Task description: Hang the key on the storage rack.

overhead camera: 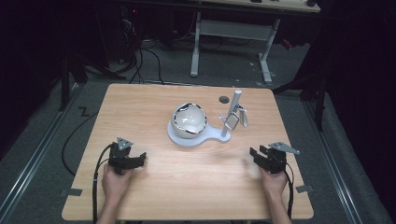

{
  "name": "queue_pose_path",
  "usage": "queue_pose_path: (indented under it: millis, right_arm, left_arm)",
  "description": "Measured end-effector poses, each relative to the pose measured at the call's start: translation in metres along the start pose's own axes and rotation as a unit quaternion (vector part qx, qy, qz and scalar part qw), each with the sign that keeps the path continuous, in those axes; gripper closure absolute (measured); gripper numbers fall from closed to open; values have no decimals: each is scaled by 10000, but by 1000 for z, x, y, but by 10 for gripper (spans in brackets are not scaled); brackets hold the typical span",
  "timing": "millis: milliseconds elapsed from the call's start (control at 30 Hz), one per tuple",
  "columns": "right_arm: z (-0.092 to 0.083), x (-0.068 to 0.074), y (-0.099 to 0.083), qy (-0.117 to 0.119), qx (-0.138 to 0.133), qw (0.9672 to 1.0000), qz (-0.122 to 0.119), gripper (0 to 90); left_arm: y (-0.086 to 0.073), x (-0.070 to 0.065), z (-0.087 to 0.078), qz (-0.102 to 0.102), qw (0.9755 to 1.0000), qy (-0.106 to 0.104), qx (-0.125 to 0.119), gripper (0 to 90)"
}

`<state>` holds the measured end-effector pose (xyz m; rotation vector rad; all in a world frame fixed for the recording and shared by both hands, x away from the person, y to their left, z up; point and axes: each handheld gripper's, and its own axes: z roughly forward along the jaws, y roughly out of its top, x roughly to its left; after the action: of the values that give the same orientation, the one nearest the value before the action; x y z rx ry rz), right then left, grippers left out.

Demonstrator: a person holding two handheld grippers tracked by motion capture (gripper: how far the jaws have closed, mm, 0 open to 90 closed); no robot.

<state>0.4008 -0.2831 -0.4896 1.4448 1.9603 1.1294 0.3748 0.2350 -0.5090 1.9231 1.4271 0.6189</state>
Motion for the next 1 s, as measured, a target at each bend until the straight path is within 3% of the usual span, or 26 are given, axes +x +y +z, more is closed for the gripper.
queue_pose_path:
  millis: [333, 667, 1000]
  right_arm:
    - [10, -2, -3, -95, 231, 9995, -184, 494]
    - [15, -3, -4, -198, 379, 9990, -148, 491]
    - [21, 0, -2, -324, 571, 9973, -330, 476]
  left_arm:
    - [0, 0, 0, -1, 10000, -4, 2, 186]
    - [0, 0, 0, -1, 10000, -1, 0, 187]
    - [0, 0, 0, -2, 10000, -1, 0, 186]
